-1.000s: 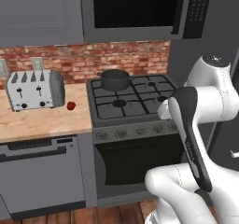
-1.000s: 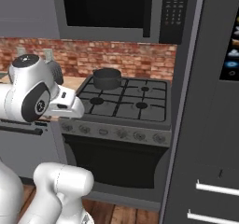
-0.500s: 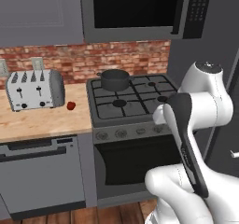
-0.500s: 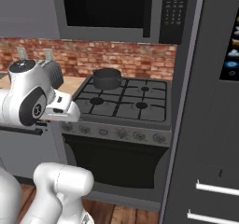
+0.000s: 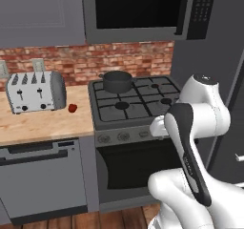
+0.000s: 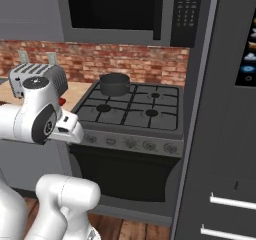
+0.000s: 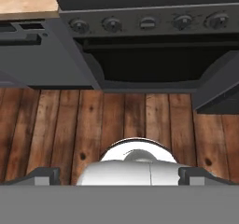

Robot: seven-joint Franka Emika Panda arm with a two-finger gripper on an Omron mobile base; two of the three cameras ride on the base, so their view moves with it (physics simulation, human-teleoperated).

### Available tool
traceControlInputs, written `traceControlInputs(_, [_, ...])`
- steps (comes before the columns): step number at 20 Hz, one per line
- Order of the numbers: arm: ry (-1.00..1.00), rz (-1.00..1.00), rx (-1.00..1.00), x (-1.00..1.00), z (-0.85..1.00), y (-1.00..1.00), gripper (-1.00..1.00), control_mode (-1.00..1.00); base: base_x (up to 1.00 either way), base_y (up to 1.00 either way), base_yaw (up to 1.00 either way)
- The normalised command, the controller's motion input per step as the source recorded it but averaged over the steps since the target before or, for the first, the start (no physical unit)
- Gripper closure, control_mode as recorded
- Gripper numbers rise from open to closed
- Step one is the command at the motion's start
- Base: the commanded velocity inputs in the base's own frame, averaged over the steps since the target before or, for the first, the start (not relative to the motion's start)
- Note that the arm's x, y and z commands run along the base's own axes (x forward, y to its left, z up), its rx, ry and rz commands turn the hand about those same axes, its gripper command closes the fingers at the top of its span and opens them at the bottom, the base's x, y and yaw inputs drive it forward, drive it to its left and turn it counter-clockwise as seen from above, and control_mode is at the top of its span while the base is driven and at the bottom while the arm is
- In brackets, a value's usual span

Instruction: Turn on the burner for the pot on the stove. Wait thirty seconds for the pot to heat up. Then add the bell pepper to the pot.

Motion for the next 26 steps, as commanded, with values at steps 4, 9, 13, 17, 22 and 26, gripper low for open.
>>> traceControlInputs(4, [0.0, 0.0, 0.0, 0.0, -0.16, 0.33, -1.0, -1.0, 0.0, 0.0, 0.0])
traceControlInputs(9, [0.0, 0.0, 0.0, 0.0, -0.24, 0.37, -1.0, -1.0, 0.0, 0.0, 0.0])
traceControlInputs(13, [0.0, 0.0, 0.0, 0.0, -0.22, 0.11, -1.0, -1.0, 0.0, 0.0, 0.0])
traceControlInputs(17, [0.0, 0.0, 0.0, 0.0, -0.28, 0.08, -1.0, -1.0, 0.0, 0.0, 0.0])
traceControlInputs(22, [-0.01, 0.0, 0.0, 0.0, -0.22, 0.14, -1.0, -1.0, 0.0, 0.0, 0.0])
traceControlInputs(26, [-0.04, 0.0, 0.0, 0.0, -0.16, 0.18, -1.0, -1.0, 0.0, 0.0, 0.0])
